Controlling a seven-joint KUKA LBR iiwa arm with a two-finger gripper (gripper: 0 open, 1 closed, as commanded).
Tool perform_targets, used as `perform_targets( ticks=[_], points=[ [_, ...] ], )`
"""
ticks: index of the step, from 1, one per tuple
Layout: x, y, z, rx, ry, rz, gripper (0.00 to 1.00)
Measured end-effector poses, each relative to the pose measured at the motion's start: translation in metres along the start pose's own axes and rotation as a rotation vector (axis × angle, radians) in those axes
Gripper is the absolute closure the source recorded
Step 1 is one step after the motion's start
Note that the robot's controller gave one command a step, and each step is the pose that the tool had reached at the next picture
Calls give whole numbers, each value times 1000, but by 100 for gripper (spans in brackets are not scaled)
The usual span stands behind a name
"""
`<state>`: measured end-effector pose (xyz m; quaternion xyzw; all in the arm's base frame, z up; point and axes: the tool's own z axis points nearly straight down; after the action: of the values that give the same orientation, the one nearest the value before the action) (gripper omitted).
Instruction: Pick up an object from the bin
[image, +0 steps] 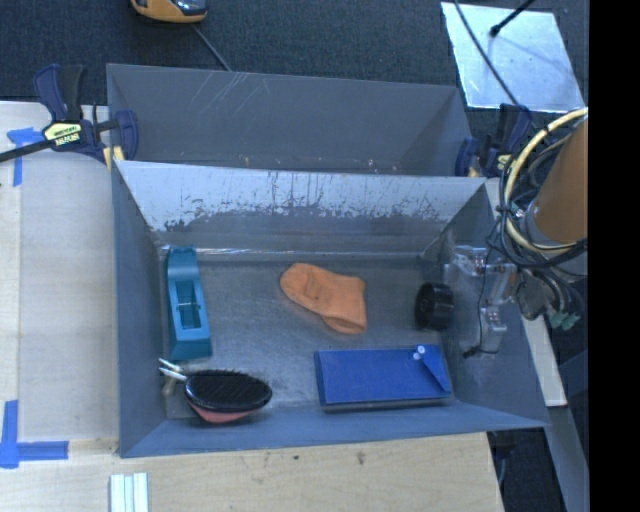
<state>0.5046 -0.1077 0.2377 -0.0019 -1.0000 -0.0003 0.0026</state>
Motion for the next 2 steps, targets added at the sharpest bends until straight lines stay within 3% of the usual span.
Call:
perform_targets(
  ticks=[1,2],
  points=[
    [-1,1,-5,2,-9,-3,0],
    [-8,32,50,3,-15,-59,0]
  ],
)
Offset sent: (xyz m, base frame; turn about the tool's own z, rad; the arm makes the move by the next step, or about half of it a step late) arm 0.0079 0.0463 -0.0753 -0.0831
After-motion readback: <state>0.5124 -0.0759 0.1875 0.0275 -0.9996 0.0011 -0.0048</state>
